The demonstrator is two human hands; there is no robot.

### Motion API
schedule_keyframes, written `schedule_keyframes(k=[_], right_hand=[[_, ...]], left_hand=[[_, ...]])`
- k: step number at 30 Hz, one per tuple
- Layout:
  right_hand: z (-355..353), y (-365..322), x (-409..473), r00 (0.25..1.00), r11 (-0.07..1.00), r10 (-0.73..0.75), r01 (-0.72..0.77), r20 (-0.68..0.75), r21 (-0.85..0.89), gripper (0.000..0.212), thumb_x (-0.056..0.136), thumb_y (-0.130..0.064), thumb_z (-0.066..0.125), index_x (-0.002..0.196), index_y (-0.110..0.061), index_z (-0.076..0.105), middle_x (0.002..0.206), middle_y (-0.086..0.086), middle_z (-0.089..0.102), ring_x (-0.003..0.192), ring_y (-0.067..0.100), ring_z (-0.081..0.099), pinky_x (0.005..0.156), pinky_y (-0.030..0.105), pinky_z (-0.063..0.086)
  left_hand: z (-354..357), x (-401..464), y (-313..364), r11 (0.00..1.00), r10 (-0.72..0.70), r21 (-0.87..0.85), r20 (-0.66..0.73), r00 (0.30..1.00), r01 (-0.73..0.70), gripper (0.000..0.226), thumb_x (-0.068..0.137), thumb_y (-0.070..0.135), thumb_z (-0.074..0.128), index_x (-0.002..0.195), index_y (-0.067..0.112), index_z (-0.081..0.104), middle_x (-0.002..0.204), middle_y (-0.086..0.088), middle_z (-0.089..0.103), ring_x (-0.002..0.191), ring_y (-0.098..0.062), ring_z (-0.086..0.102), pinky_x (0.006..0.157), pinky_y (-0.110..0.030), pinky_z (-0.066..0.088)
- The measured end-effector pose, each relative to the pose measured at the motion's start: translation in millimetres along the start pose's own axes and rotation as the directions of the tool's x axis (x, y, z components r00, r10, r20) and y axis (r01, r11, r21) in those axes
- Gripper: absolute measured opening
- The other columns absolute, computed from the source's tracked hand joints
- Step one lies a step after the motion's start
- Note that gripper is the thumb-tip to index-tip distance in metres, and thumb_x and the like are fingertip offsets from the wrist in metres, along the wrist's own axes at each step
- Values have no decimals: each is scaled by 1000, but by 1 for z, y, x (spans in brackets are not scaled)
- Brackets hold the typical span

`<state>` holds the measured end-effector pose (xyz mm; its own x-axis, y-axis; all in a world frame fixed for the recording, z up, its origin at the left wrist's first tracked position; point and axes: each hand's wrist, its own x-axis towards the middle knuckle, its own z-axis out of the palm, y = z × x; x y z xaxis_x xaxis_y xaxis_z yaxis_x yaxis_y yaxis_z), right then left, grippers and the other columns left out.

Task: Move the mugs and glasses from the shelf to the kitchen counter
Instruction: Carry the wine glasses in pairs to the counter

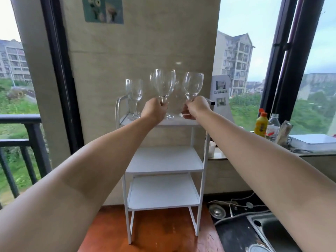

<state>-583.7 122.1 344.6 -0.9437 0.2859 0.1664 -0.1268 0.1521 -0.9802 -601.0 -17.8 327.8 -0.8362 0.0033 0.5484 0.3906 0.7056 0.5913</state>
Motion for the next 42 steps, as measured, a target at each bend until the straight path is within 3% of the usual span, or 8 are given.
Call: schedule_keyframes(k=[6,12,15,20,24,30,36,42], right_hand=[[-5,7,-40,992,992,-126,125,-30,-29,25,99,-9,42,78,-8,54,78,7,58,56,14,58,34,16,43],[-20,32,-85,964,965,-248,237,-98,-110,20,100,-14,42,92,-4,57,77,4,58,53,8,57,36,17,43],[-39,42,-106,961,968,-244,232,-131,-98,23,100,-13,41,85,-5,57,71,3,57,52,10,56,33,14,41],[-101,65,-146,964,981,-176,155,-198,-114,22,99,-14,42,86,-3,56,71,6,57,39,5,54,30,15,37],[-192,101,-199,954,981,-106,54,-281,-188,27,99,-16,42,73,-10,50,73,7,57,51,13,56,32,19,41],[-304,148,-287,914,979,11,-92,-404,-181,16,97,-11,43,89,-5,55,79,7,57,39,5,53,28,15,36],[-401,199,-383,817,947,140,-275,-560,-165,22,97,-11,42,80,-6,55,76,7,58,43,10,52,30,16,38],[-466,247,-455,661,916,296,-401,-689,8,21,98,-13,40,88,-5,56,75,4,56,48,12,49,31,16,40]], left_hand=[[-10,-32,5,993,54,-99,-55,997,-59,34,96,25,47,80,1,64,85,-17,68,76,-33,59,69,-36,48],[-8,-96,9,981,86,-175,-20,996,-88,32,98,24,46,86,-1,64,59,4,50,62,-23,49,62,-32,39],[-1,-123,14,982,107,-162,57,993,-97,28,97,23,46,84,4,62,69,-4,59,69,-24,53,65,-35,44],[29,-172,46,980,118,-176,144,983,-92,30,98,23,46,73,10,54,81,-6,61,72,-22,51,64,-27,34],[77,-234,101,970,131,-229,236,963,-76,27,98,23,47,82,5,59,70,-5,59,70,-22,50,56,-29,31],[150,-336,176,958,162,-280,379,911,-54,33,97,26,48,86,0,64,90,-21,69,87,-35,62,71,-34,42],[208,-438,241,957,194,-288,514,835,-45,34,96,26,47,84,-2,61,91,-23,68,90,-37,61,68,-33,36],[254,-507,295,956,248,-289,678,692,-60,32,96,31,48,80,6,62,93,-20,69,93,-37,62,71,-34,39]])
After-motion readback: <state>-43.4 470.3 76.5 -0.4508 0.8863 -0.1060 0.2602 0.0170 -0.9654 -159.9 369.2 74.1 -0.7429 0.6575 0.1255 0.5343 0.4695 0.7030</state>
